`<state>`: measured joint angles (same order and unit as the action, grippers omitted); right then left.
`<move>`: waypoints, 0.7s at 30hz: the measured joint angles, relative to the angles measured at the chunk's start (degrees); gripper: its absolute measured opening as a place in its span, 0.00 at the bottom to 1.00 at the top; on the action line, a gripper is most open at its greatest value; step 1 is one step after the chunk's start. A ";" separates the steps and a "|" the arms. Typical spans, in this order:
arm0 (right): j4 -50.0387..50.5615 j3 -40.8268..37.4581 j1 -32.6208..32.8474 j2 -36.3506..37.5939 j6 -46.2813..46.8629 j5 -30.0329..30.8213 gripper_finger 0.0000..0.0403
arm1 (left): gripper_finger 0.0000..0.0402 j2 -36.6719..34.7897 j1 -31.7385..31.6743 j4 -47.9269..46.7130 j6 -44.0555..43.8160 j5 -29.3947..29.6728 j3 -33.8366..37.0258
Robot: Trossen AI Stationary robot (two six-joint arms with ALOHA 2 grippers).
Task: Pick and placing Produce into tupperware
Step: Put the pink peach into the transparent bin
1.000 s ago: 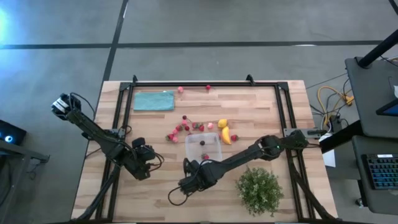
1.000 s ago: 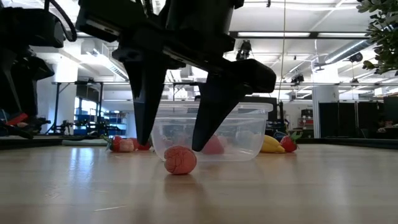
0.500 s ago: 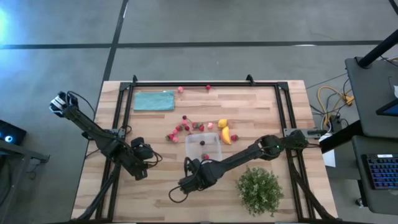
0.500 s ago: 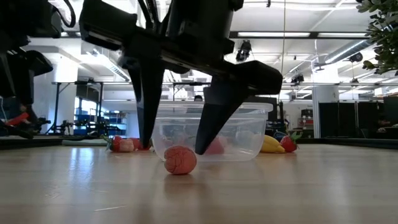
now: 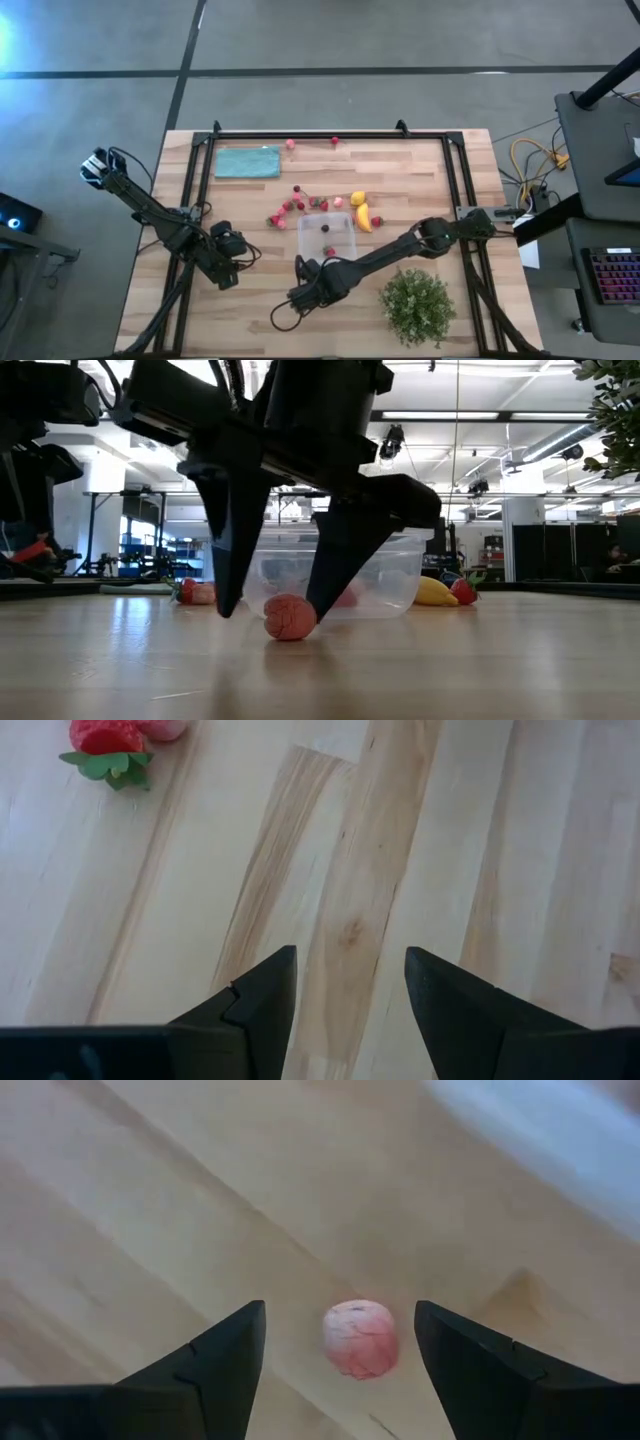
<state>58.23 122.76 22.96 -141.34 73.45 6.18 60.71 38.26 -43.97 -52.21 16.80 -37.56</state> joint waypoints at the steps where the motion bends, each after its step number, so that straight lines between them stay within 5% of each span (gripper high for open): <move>1: -0.41 -0.19 0.07 0.02 -0.43 -0.05 0.62 | 0.43 -0.01 0.00 -0.02 -0.01 0.00 0.00; 21: 1.80 -1.18 0.65 0.02 -3.03 -0.41 0.43 | 0.43 -0.09 0.00 -0.02 -2.89 -0.02 -0.26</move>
<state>60.02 121.58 23.61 -141.32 70.42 5.78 60.62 38.26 -43.99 -55.09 16.77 -37.82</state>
